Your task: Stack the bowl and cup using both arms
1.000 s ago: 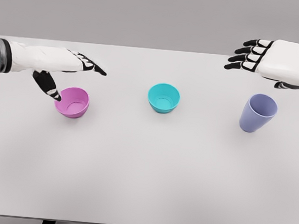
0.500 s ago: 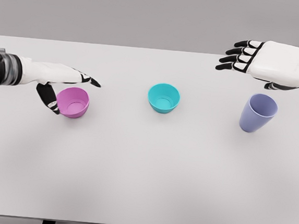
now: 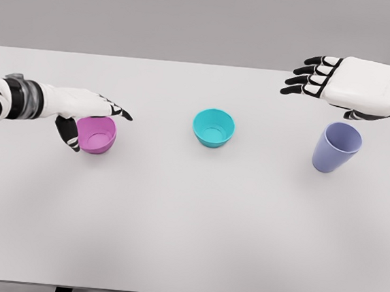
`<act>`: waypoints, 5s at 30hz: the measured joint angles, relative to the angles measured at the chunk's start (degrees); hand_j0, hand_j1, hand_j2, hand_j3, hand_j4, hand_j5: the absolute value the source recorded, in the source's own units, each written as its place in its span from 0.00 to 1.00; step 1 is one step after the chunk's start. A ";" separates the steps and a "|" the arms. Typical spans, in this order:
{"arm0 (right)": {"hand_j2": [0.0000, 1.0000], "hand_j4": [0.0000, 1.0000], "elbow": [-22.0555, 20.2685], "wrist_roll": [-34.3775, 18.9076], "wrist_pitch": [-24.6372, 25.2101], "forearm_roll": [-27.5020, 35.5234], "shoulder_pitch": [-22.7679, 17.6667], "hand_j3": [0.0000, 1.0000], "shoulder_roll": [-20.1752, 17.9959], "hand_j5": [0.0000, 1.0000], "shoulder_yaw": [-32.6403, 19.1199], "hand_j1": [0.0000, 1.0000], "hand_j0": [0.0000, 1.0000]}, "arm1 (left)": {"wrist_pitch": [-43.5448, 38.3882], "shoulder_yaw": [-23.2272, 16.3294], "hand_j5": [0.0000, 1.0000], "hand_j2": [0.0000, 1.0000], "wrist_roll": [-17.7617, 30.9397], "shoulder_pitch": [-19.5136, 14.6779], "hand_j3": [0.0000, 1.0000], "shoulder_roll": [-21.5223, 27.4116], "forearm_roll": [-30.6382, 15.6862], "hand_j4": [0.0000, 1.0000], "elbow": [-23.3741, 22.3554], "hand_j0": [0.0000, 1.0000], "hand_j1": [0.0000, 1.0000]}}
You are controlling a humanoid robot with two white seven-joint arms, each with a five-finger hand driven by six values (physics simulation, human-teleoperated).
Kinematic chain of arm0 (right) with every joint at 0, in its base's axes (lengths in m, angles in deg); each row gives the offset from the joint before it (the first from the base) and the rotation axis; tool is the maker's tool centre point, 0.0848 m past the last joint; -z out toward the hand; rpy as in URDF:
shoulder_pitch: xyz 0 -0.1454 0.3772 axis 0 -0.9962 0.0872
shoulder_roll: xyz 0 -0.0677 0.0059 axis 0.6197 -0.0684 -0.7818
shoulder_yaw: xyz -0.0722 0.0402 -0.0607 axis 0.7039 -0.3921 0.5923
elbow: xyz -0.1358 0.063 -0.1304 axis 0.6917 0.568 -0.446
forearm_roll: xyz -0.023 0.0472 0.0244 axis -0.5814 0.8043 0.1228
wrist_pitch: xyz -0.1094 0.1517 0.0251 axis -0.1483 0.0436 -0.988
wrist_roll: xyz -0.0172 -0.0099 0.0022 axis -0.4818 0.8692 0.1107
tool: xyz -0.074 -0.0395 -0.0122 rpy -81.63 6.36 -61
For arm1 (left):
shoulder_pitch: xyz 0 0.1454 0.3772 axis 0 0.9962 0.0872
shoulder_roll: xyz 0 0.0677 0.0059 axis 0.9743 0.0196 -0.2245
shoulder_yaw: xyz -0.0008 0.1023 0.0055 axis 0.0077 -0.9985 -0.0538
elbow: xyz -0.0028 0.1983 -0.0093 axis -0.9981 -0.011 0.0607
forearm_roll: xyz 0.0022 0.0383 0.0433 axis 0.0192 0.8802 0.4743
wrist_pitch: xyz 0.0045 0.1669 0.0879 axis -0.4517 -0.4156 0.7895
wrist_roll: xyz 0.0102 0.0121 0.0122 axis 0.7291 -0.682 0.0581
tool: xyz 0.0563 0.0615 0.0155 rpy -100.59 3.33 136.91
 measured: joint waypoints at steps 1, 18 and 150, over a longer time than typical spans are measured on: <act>1.00 1.00 0.00 0.00 0.00 0.00 0.00 1.00 0.00 1.00 0.00 1.00 1.00 | -0.08 -0.13 1.00 1.00 0.00 0.09 1.00 -0.11 0.23 1.00 -0.07 1.00 1.00; 1.00 1.00 0.08 0.00 0.00 0.00 -1.41 1.00 -1.85 1.00 -0.04 1.00 1.00 | -0.54 -0.37 1.00 1.00 0.00 1.76 1.00 -1.52 3.34 1.00 -1.20 1.00 1.00; 1.00 1.00 0.17 0.00 0.01 -0.07 -1.49 1.00 -3.87 1.00 -0.62 1.00 1.00 | 0.50 9.72 0.73 0.73 0.03 4.93 0.73 -23.94 22.56 0.73 -3.68 0.73 0.73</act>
